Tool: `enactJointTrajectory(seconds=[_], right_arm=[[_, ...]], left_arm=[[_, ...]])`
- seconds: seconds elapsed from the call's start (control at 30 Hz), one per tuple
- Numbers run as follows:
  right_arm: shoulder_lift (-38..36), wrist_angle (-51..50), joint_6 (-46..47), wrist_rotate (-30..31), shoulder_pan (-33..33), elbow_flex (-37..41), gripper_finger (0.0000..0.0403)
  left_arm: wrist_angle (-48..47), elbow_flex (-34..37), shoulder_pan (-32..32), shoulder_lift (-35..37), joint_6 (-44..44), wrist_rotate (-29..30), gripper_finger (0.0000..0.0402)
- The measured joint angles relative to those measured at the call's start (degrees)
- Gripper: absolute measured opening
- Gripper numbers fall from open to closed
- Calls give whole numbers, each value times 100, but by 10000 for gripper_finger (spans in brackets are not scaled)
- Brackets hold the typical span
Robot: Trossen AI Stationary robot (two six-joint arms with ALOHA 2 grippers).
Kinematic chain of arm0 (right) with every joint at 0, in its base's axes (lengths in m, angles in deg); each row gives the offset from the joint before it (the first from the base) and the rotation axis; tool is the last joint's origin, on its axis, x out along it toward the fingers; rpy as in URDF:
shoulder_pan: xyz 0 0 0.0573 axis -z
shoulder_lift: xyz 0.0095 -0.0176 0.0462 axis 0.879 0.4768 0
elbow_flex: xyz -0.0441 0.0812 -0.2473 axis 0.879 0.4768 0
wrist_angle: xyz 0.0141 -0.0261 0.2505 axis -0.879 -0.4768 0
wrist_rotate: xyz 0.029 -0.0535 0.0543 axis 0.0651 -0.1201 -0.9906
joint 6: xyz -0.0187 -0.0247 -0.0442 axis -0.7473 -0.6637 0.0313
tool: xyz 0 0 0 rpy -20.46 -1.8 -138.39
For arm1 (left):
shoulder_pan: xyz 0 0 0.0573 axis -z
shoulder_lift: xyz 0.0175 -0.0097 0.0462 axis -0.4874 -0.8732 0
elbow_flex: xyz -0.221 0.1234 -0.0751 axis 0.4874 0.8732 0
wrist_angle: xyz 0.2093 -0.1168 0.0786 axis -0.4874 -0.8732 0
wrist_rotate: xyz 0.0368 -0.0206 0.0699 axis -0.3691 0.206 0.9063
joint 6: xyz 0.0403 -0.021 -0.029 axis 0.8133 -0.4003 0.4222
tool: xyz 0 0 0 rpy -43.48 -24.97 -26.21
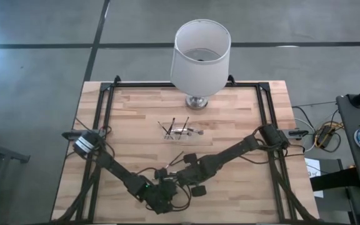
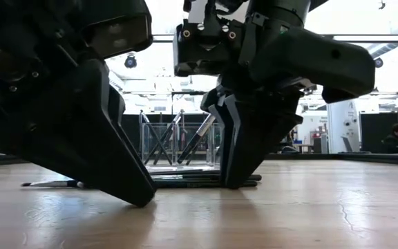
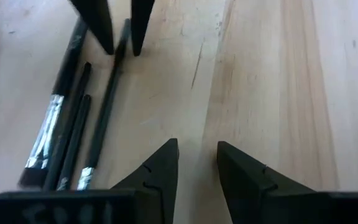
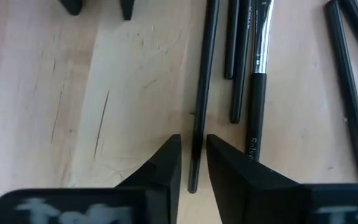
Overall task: Put items in baskets/containers
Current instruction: Put the eyeshadow brush into the transparent organizer
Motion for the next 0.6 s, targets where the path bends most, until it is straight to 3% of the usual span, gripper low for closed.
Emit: enactJointTrajectory(seconds=[0.43, 0.6], right_arm=[[-9, 11, 347, 49, -76, 24, 21], [-9, -57, 376, 55, -147, 24, 13]], left_arm=[[-1783, 26, -20, 737, 53, 561, 112], [-1660, 226, -87, 759, 53, 104, 105]])
